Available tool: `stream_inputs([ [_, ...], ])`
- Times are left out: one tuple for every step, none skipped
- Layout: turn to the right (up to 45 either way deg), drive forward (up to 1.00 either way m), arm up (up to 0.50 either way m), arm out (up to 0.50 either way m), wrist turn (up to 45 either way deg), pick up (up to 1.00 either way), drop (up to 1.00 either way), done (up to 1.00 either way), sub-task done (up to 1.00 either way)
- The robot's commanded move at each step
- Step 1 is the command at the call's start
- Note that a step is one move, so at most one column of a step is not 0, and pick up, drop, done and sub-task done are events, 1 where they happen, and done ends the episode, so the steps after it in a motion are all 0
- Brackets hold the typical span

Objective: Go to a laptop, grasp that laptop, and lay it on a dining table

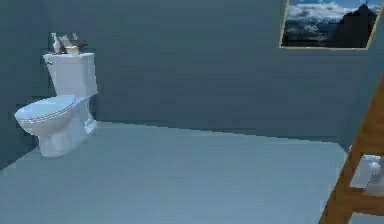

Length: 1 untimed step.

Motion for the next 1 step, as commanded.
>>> stream_inputs([
  [0.0,0.55,0.0,0.0,0.0,0.0,0.0,0.0,0.0],
])
